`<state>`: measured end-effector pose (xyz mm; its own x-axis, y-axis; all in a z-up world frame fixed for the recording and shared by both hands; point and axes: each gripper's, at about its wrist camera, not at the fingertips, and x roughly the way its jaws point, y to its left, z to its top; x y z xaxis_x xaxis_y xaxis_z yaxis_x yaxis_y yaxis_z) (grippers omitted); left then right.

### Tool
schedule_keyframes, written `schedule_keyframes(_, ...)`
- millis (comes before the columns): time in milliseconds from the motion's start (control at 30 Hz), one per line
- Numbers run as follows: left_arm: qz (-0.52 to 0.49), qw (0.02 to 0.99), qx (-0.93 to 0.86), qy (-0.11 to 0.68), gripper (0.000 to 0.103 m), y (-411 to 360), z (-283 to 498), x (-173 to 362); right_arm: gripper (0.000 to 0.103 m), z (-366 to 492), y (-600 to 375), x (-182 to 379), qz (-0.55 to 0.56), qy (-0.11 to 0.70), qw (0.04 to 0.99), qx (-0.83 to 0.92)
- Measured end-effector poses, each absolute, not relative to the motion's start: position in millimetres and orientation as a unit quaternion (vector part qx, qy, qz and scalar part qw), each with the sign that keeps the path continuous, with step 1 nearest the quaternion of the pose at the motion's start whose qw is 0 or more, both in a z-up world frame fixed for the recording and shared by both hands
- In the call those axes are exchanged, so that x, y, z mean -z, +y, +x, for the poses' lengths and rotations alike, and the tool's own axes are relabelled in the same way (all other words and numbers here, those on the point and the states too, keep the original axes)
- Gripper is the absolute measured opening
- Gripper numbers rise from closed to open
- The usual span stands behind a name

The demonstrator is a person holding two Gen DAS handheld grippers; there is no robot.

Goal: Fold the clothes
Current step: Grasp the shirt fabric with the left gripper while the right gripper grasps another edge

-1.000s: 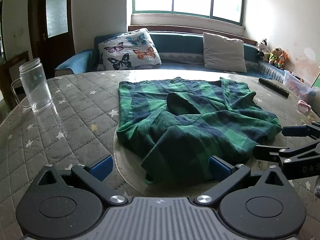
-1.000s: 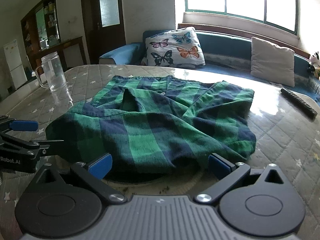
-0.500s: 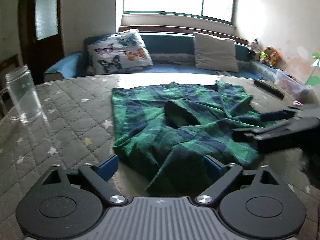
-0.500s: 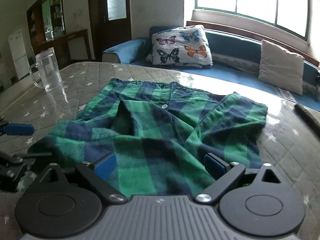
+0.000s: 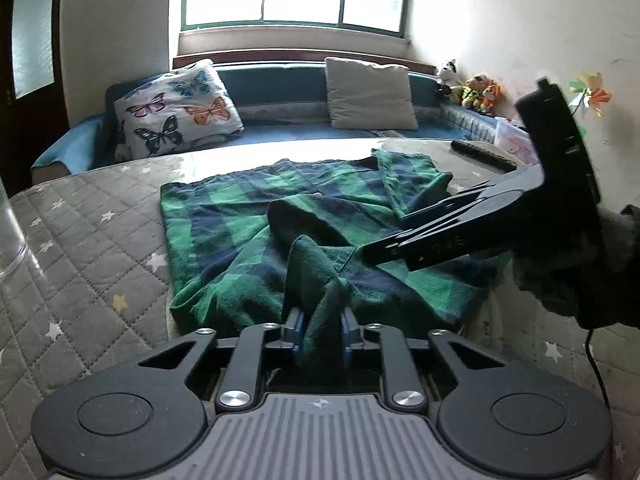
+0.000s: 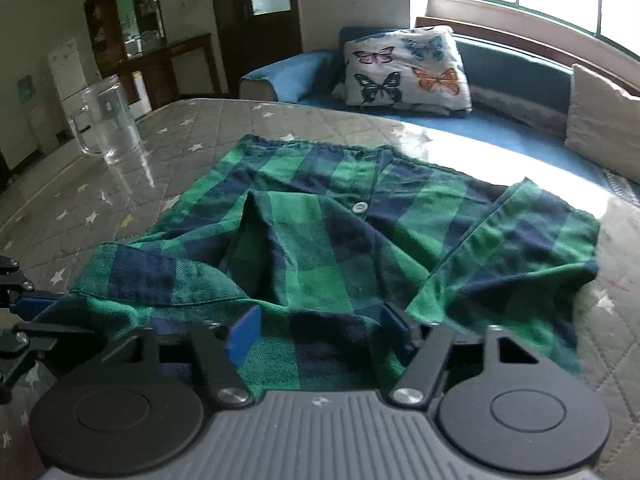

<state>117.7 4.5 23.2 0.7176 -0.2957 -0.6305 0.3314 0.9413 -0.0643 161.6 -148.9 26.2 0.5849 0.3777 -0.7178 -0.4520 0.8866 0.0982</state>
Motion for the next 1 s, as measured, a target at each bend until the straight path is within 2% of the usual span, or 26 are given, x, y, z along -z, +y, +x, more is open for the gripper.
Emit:
schedule_keyframes(67, 0.029, 0.926, 0.175, 0.333, 0.015, 4.5, 115.4, -24.0, 0.022, 160.7, -152.8, -26.0, -0.034, 0.394, 0.887, -0.239)
schedule_keyframes(167, 0.032, 0.927, 0.183, 0.327, 0.013, 4.1, 110.8, -25.2, 0.006, 153.4, -159.5, -30.5, -0.025, 0.389, 0.889, -0.241)
schedule_keyframes(267, 0.031, 0.927, 0.194, 0.320, 0.010, 3.5, 102.8, -27.1, 0.002, 138.1, -163.6, -39.4, -0.029, 0.378, 0.892, -0.246)
schedule_keyframes(433, 0.045, 0.925, 0.233, 0.298, 0.009, 0.4, 76.0, -32.0, 0.002, 105.2, -168.5, -64.2, -0.045, 0.351, 0.899, -0.257)
schedule_keyframes(567, 0.075, 0.917, 0.259, 0.293, 0.008, -6.9, 54.7, -25.6, 0.009, 89.4, -169.9, -86.5, -0.045, 0.325, 0.911, -0.252)
schedule_keyframes(700, 0.104, 0.911, 0.274, 0.290, 0.008, -12.6, 38.3, -16.6, 0.034, 86.5, -162.8, -83.2, -0.065, 0.347, 0.900, -0.256)
schedule_keyframes(733, 0.109, 0.909, 0.277, 0.291, 0.008, -13.1, 35.9, -14.3, 0.036, 85.8, -161.1, -82.4, -0.070, 0.352, 0.897, -0.257)
schedule_keyframes(1000, 0.151, 0.893, 0.303, 0.296, 0.008, -19.6, 20.0, 3.4, 0.039, 80.1, -147.0, -75.7, -0.110, 0.394, 0.873, -0.264)
